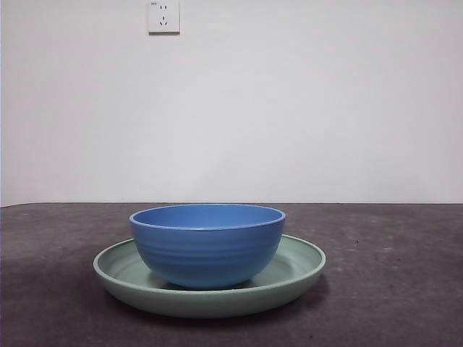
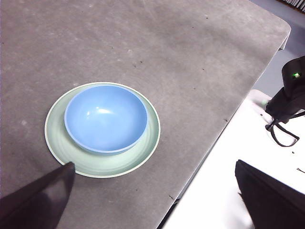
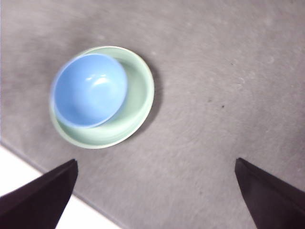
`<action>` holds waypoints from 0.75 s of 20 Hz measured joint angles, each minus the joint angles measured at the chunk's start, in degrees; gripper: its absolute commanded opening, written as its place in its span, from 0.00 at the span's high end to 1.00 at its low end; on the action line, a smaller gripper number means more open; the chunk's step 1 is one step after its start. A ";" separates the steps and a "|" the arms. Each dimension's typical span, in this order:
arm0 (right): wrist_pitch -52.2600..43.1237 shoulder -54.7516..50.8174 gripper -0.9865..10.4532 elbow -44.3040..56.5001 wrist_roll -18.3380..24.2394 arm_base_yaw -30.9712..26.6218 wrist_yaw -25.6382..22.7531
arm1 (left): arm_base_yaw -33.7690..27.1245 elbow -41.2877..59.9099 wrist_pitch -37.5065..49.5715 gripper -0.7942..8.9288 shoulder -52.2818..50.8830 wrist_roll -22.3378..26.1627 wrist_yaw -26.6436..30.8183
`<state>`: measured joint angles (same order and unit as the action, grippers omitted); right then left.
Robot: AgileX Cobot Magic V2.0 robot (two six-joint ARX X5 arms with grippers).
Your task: Pick up the blue bowl, put it on the green plate, put it on desk
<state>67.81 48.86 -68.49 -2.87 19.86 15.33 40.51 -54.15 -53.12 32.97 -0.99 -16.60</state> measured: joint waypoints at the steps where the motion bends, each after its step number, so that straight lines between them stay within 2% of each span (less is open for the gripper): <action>1: 0.63 -2.10 0.39 0.81 0.11 0.00 0.07 | 0.00 0.00 0.00 0.18 0.00 -0.02 0.00; 3: 1.27 -6.25 0.39 2.43 0.13 0.00 0.37 | 0.00 0.00 0.00 0.18 0.00 -0.17 0.00; 7: 5.11 -12.94 0.39 6.84 1.05 0.02 3.89 | 0.00 0.00 0.00 0.18 0.00 -0.44 0.00; 13: 6.10 -15.82 0.39 12.35 1.22 0.02 4.48 | 0.00 0.00 0.00 0.19 0.00 -0.44 0.00; 15: 6.05 -15.89 0.41 12.52 1.29 0.02 4.50 | 0.00 0.00 0.00 0.24 0.00 -0.46 0.00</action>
<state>73.87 32.97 -55.96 -1.58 19.88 19.84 40.51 -54.15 -53.12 32.97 -1.45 -16.60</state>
